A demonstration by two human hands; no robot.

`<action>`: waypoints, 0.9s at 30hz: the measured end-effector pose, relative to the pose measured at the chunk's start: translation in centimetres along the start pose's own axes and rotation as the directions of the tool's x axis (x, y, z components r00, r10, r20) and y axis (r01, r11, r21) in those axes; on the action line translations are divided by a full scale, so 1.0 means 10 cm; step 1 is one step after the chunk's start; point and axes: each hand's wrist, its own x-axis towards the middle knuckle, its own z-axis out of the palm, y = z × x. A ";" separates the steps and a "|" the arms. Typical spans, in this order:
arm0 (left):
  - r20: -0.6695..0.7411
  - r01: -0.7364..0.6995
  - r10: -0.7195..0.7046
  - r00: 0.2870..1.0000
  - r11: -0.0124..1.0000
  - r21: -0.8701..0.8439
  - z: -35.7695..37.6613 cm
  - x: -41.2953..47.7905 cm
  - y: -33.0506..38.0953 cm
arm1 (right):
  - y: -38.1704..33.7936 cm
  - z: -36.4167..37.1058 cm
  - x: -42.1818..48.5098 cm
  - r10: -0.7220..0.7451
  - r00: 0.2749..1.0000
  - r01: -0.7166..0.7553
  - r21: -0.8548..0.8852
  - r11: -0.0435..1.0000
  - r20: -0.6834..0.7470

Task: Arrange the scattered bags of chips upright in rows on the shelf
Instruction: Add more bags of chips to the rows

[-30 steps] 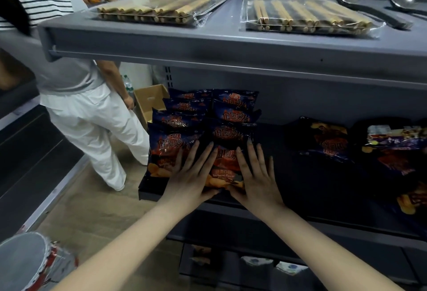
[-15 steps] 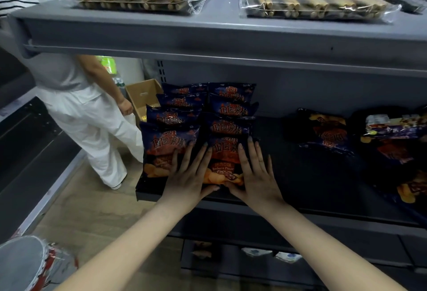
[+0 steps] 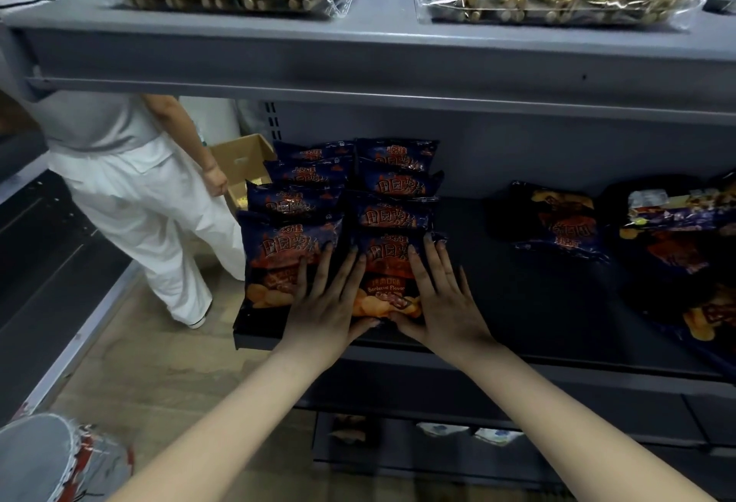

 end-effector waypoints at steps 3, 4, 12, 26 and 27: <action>0.006 -0.002 0.002 1.000 1.000 -0.009 0.01 0.01 0.00 | 0.00 0.00 -0.01 0.003 1.000 -0.003 0.030 1.000 -0.004; 0.008 -0.004 0.004 1.000 1.000 -0.009 0.00 0.01 0.00 | 0.00 0.00 -0.01 0.005 1.000 -0.005 0.033 0.999 -0.003; 0.030 -0.011 0.011 0.999 1.000 -0.006 0.01 0.00 -0.01 | -0.02 0.02 -0.05 0.014 1.000 -0.014 0.035 0.999 -0.024; -0.004 -0.037 0.037 0.999 0.999 -0.012 -0.11 -0.05 -0.01 | -0.08 -0.12 -0.13 -0.009 0.999 0.010 0.008 1.000 -0.054; -0.017 -0.047 0.047 0.999 0.999 -0.013 -0.13 -0.05 -0.01 | -0.09 -0.12 -0.15 -0.008 0.998 0.009 0.022 1.000 -0.068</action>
